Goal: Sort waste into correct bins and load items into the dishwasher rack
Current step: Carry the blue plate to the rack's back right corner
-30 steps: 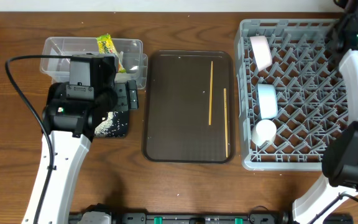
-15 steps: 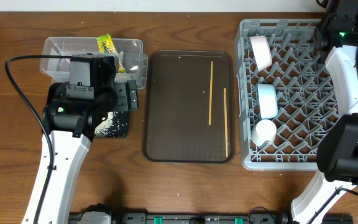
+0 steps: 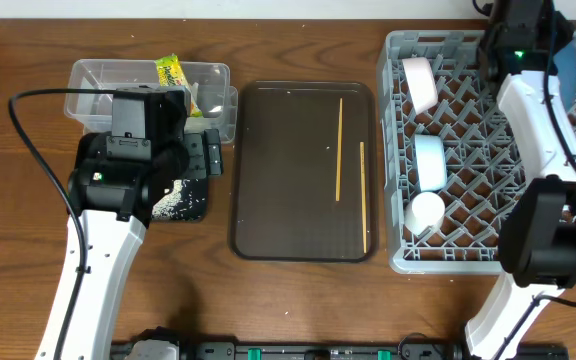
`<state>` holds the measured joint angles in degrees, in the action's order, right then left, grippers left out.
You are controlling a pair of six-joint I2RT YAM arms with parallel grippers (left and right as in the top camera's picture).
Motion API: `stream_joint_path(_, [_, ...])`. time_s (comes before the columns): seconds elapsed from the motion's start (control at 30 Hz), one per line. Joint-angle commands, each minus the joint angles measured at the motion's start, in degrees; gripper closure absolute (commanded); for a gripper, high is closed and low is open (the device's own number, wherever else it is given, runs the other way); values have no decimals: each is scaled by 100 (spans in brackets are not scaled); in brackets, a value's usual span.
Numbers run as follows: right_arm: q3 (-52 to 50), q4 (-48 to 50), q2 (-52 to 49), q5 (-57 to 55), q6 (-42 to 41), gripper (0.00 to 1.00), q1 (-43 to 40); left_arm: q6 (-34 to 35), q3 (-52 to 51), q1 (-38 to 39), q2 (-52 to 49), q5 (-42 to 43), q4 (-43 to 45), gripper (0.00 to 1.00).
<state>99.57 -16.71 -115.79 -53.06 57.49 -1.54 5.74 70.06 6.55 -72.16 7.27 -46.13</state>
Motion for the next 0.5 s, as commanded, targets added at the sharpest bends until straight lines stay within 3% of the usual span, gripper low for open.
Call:
stream_joint_path(0.0, [-4,2,-46,-33,-164,62,44,-39,105,2,-7,-70,-11,10])
stream_joint_path(0.23, [-4,11,-20,-33,-468,40,52,-39,105,2,-7,-70,-11,10])
stream_joint_path(0.3, [-4,61,33,-28,-525,25,63,-39,105,2,-9,-70,-11,10])
stream_joint_path(0.37, [-4,81,109,4,-538,1,98,-37,105,2,-9,-70,-11,10])
stream_joint_path(0.47, [-4,138,256,116,-844,1,210,-39,105,2,-9,-70,-11,10])
